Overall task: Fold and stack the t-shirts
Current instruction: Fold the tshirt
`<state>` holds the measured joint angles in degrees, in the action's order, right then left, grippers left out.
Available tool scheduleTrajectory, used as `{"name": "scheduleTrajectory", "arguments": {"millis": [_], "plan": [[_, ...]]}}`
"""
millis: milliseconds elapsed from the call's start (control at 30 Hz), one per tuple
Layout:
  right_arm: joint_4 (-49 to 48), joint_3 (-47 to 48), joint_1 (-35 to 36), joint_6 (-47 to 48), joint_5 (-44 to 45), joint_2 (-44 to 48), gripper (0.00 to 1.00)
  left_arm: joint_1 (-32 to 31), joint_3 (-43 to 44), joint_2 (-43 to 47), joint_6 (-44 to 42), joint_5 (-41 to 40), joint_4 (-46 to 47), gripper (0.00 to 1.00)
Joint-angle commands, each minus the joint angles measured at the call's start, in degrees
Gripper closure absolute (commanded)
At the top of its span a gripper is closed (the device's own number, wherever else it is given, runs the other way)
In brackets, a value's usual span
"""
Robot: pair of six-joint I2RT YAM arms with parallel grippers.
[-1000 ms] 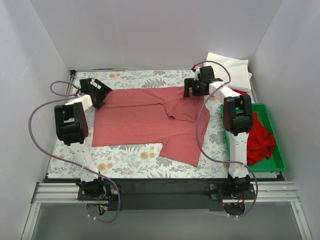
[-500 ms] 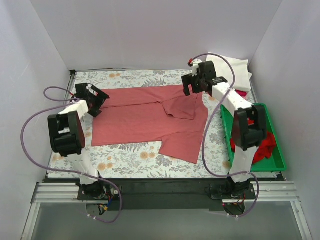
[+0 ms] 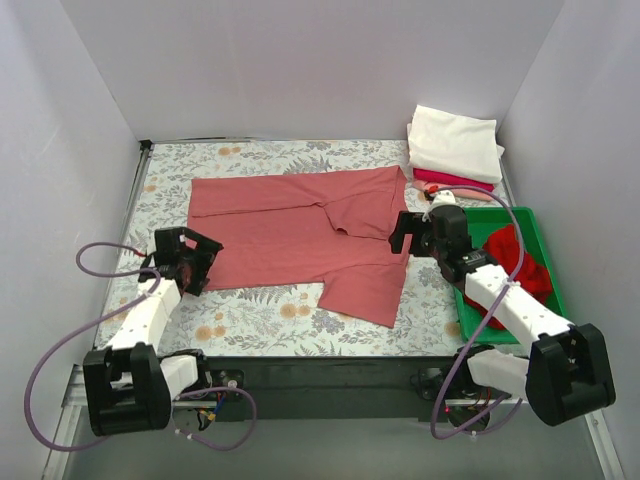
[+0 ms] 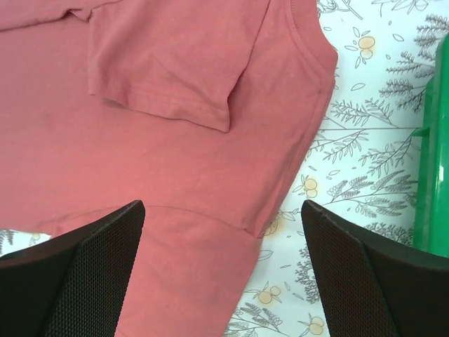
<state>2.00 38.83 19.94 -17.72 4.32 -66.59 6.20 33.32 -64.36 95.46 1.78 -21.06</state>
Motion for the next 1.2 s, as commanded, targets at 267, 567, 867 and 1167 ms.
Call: {"name": "scheduleTrajectory", "arguments": {"millis": [267,567,867,1167], "plan": [[-7.27,-4.55,-1.75,-6.10,-2.47,5.77,0.02,-2.68,-0.46,-0.23,13.07,-22.34,-16.29,0.02],[-7.36,-4.82,-2.28,-4.79,-3.87,6.21,0.02,-1.54,-0.54,-7.53,12.30,-24.01,-8.05,0.16],[-7.62,-4.38,-2.28,-3.56,-6.33,3.66,0.02,-0.22,-1.32,-10.63,10.10,-21.21,-2.50,1.00],[-2.10,-4.73,2.36,-1.89,-6.53,3.48,0.05,-0.22,-3.18,-4.20,7.29,-20.07,-1.35,1.00]]}}
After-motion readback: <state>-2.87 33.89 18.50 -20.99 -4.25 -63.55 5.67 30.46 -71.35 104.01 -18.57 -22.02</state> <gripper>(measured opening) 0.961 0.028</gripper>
